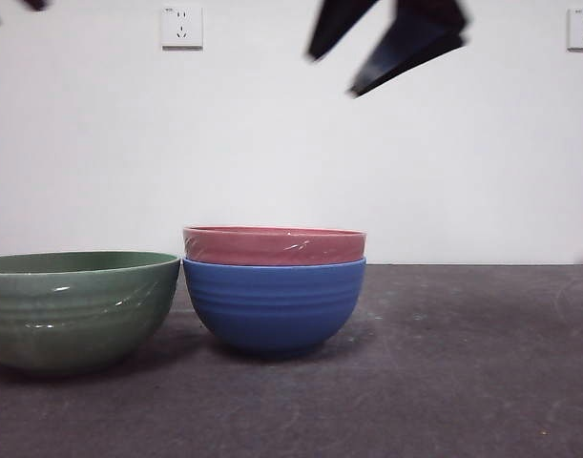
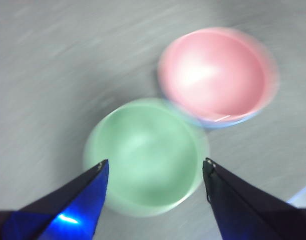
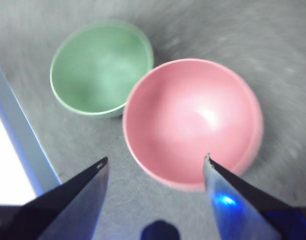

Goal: Pick up the green bowl on the top,put the green bowl on the left,pick up the red bowl in the middle,put the red bowl on the right

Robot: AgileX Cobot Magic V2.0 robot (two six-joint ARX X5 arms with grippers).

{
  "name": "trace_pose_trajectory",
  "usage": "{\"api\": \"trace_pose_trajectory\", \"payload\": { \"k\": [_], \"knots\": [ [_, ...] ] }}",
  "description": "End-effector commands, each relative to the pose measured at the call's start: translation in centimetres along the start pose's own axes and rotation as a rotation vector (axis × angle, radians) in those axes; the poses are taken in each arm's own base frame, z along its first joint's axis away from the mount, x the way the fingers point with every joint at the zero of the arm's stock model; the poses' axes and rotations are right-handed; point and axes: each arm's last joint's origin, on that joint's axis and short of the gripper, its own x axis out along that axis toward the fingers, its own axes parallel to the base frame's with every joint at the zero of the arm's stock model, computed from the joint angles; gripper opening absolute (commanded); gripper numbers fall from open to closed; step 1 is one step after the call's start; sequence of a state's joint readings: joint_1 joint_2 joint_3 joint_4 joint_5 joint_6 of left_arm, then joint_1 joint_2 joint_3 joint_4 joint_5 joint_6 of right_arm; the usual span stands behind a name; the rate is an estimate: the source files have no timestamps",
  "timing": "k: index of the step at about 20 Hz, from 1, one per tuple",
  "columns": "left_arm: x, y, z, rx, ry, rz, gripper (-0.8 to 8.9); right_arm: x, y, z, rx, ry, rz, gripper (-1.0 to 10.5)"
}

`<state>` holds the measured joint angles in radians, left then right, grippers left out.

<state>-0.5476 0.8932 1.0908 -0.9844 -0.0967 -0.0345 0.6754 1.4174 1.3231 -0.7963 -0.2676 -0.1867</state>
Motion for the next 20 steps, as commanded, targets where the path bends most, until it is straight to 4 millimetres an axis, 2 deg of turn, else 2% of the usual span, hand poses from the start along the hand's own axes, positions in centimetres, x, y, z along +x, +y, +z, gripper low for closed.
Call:
{"api": "trace_pose_trajectory", "payload": {
  "k": [1, 4, 6, 11, 15, 17, 20],
  "knots": [
    [-0.3, 1.8, -0.9, -0.034, 0.061, 0.082, 3.2, 2.7, 1.0, 1.1, -0.089, 0.065, 0.011, 3.1],
    [-0.7, 3.3, -1.6, -0.09, 0.101, 0.083, 3.2, 6.4, 2.4, 1.4, -0.153, 0.128, 0.064, 2.4],
    [-0.7, 3.6, -1.6, -0.111, 0.094, 0.049, 3.2, 8.5, 2.9, 1.2, -0.17, 0.17, 0.085, 2.4],
    [-0.7, 3.6, -1.6, -0.108, 0.092, 0.037, 3.19, 12.5, 2.7, 0.3, -0.177, 0.256, 0.061, 2.4],
    [-0.7, 3.6, -1.6, -0.108, 0.092, 0.039, 3.19, 13.5, 2.5, 0.1, -0.185, 0.271, 0.064, 2.1],
    [-0.7, 3.6, -1.6, -0.107, 0.089, 0.039, 3.19, 13.5, 2.5, 0.1, -0.189, 0.267, 0.064, 1.1],
    [-0.7, 3.6, -1.6, -0.104, 0.088, 0.039, 3.19, 13.5, 2.5, 0.1, -0.196, 0.27, 0.062, 0.6]
  ]
}}
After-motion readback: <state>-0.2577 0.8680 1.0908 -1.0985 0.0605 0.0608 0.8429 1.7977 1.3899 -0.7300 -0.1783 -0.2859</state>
